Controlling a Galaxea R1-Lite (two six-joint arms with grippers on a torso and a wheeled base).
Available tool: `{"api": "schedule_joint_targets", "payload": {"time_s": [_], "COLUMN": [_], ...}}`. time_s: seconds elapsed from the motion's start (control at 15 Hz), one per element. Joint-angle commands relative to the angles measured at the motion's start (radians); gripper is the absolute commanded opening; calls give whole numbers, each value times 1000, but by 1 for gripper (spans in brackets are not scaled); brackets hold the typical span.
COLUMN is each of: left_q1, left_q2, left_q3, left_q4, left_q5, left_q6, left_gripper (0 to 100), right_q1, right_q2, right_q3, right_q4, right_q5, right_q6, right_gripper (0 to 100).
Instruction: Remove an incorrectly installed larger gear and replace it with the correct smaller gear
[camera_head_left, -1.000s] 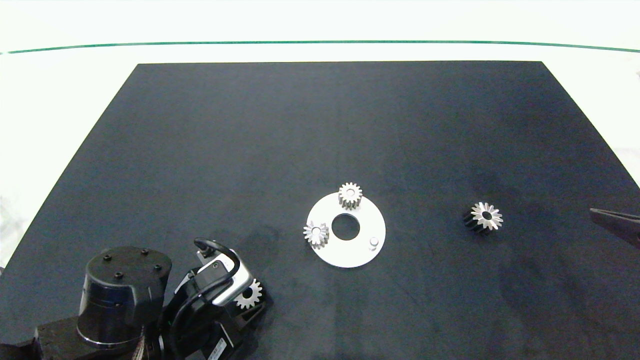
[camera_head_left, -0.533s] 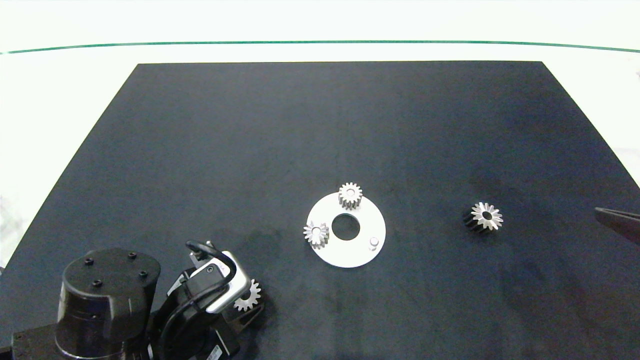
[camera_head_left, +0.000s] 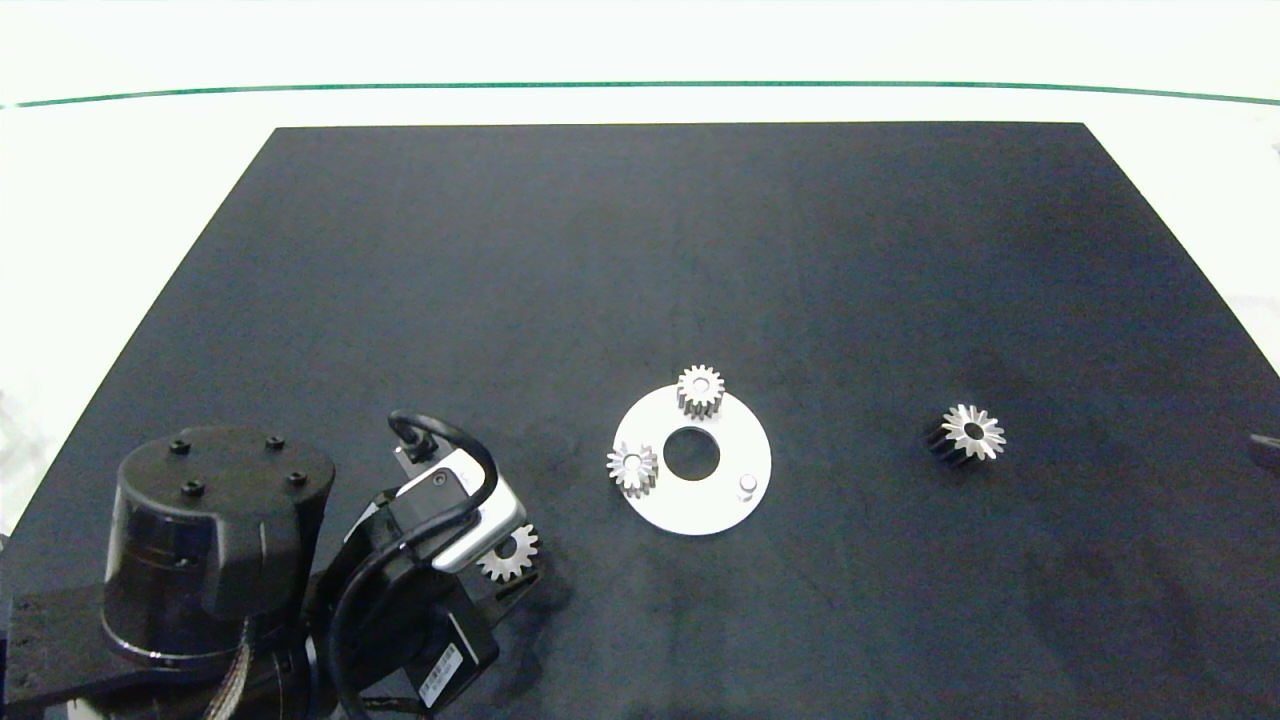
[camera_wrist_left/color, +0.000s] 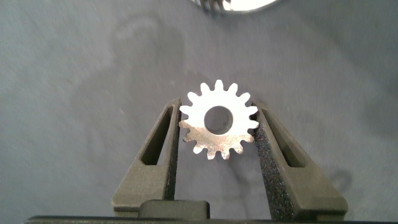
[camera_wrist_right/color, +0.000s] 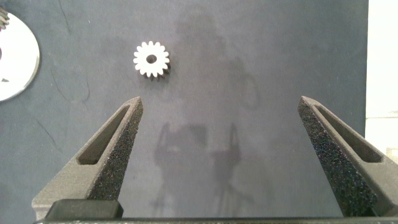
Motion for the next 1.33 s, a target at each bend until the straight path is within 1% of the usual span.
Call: {"api": "schedule_joint_targets", "payload": {"time_s": [0.07,0.13,0.33,0.53,0.6,0.67,0.73,0.87,0.93,1.07,1.33], "left_q1": [-41,-49,-81,-138,-172,-195,-218,-242,-255,-270,-275], "left_q2": [3,15,67,122,142,165,187,234,263,322,415], "left_q3": [-210,-247,-289,-347,-364,-381,-405,-471,-505,-554,-643], "left_q4": [185,223,223,221,223,226,224,229,231,229,228], "left_q5": [3,3,6,55,71,80,88,94,104,112,114], "left_q6": [2,2,2,4,4,4,5,5,4,4,4], "left_gripper": [22,22,22,22,22,22,22,22,22,22,22], "right_q1": [-3,-5,-32,-60,-63,-68,-91,-137,-151,-189,-192], "right_q2": [-34,-46,-95,-103,-104,-114,-134,-163,-177,-201,-221], "right_q3": [19,19,26,26,23,22,26,33,31,28,31], "right_q4": [2,2,14,14,14,14,17,28,28,30,51], "right_q5": [-2,-2,-2,-2,-2,-2,-3,-2,-2,-3,-2], "right_q6": [17,17,22,23,31,46,51,52,52,49,52], "right_gripper": [100,100,100,100,100,100,100,100,100,100,100]}}
